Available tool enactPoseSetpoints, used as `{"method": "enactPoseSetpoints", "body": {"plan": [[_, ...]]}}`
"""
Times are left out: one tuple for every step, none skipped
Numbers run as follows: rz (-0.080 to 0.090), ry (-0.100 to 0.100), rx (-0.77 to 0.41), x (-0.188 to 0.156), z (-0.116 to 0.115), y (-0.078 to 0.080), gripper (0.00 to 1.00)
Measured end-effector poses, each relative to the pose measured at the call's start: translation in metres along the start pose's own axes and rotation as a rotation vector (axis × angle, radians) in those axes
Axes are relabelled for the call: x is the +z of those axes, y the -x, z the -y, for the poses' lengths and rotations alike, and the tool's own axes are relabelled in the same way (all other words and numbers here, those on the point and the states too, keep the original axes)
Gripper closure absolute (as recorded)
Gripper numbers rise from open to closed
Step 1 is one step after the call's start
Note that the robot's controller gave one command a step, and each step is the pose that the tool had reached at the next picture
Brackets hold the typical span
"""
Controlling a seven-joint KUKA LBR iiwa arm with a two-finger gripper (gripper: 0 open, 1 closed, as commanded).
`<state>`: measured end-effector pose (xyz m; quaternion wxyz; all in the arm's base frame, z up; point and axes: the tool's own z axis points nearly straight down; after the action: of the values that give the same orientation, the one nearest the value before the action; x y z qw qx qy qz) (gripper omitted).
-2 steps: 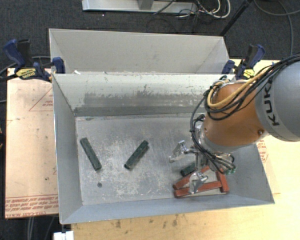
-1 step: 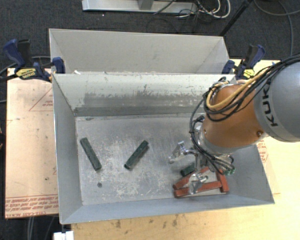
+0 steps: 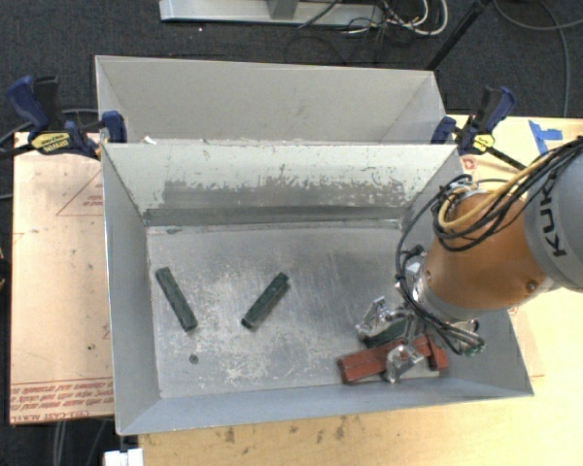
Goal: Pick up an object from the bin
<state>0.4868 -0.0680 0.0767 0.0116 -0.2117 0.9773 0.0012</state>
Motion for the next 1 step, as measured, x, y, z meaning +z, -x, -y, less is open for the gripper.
{"method": "enactPoseSetpoints", "body": {"plan": [[0.000, 0.000, 0.000, 0.0000, 0.0000, 0.0000, 1.00]]}}
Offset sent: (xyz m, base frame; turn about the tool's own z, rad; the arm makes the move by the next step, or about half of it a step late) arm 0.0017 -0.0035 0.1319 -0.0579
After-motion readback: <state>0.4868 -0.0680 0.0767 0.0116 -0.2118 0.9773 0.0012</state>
